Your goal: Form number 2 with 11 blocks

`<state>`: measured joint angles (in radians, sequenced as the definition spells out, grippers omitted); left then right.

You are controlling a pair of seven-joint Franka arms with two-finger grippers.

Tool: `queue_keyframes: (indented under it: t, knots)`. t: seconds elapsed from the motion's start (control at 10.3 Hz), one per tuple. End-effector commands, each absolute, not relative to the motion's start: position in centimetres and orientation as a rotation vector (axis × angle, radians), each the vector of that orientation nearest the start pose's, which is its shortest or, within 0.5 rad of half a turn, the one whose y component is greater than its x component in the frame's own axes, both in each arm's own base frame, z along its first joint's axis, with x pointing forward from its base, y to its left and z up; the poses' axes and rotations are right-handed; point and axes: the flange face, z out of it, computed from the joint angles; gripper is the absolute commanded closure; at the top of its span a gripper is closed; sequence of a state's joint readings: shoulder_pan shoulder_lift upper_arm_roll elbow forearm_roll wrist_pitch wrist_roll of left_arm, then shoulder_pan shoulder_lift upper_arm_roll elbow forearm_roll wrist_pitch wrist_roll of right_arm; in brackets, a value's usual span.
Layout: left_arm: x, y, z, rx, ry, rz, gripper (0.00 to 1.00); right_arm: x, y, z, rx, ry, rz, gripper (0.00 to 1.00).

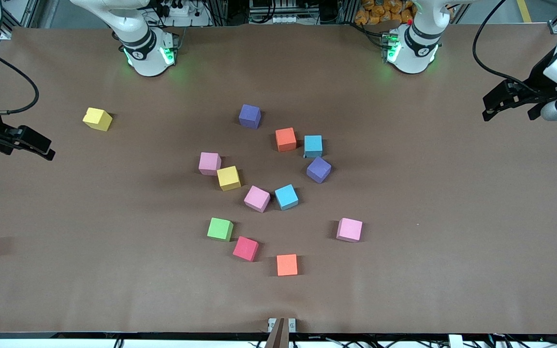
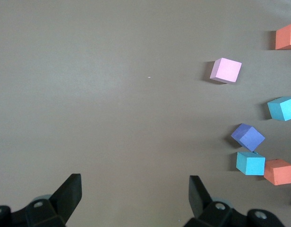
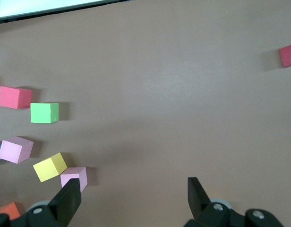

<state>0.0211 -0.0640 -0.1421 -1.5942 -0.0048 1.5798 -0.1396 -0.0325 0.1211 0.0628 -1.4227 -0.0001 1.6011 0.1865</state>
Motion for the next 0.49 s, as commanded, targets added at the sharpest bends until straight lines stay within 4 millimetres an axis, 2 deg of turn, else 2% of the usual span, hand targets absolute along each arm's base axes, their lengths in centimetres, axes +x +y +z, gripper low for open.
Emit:
queue_keyframes:
  t: [0.0,0.2,0.29,0.39]
  knots:
    - [52.9,-8.0,65.2,-3.156,-0.002,-0.074,0.0,59.0,1.5,63.0,-3.096,0.26,-0.091,0.0]
    - [53.7,-8.1,63.7,-3.161,-0.043,-0.029,0.0,59.0,1.8,63.1,-3.102,0.225,-0.094,0.0]
    - [54.5,-8.2,62.2,-3.168,-0.046,0.014,0.0,58.9,3.3,63.1,-3.113,0.15,-0.093,0.0]
    - [55.5,-8.5,59.9,-3.183,-0.078,0.058,0.0,58.7,5.6,63.1,-3.122,0.057,-0.091,0.0]
